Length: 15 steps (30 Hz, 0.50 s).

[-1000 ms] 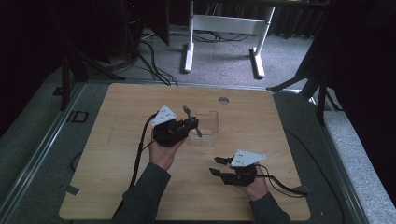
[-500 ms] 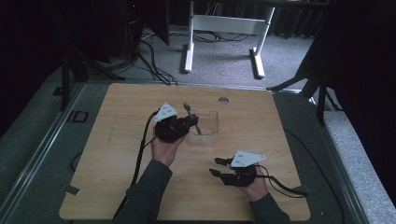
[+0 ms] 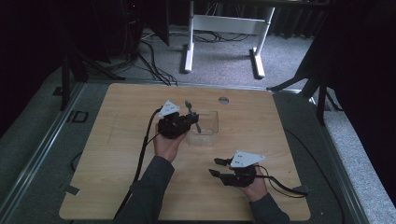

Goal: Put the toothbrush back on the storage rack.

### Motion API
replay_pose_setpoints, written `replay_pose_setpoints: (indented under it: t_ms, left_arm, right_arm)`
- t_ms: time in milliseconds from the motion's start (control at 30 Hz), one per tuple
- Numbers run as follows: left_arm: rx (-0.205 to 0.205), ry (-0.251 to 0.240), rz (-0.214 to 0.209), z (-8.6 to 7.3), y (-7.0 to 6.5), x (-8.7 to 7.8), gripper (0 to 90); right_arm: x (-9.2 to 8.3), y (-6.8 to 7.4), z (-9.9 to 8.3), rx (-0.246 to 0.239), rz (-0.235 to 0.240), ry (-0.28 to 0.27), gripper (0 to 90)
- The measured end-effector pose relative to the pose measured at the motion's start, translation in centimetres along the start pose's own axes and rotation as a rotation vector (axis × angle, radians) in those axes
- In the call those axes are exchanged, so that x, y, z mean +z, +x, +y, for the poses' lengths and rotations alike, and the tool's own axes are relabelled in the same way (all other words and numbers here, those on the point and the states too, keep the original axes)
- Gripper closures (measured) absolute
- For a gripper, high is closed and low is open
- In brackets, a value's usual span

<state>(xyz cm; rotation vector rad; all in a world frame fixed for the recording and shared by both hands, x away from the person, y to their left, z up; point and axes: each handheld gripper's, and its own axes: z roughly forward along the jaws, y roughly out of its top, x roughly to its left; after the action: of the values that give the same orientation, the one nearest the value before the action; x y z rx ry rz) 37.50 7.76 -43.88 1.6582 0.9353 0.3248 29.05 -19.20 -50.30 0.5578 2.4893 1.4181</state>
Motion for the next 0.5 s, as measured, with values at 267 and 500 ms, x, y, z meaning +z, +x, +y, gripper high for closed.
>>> replay_pose_setpoints:
  t_ms: [267, 500]
  left_arm:
    - [-0.012, 0.017, 0.018, -0.2, 0.5, 0.4, 80.2]
    - [-0.031, 0.057, 0.034, -0.6, 1.1, 1.3, 80.2]
  right_arm:
    - [0.0, 0.0, 0.0, 0.001, 0.001, 0.002, 52.9]
    - [0.0, 0.0, 0.0, 0.003, 0.002, 0.003, 53.0]
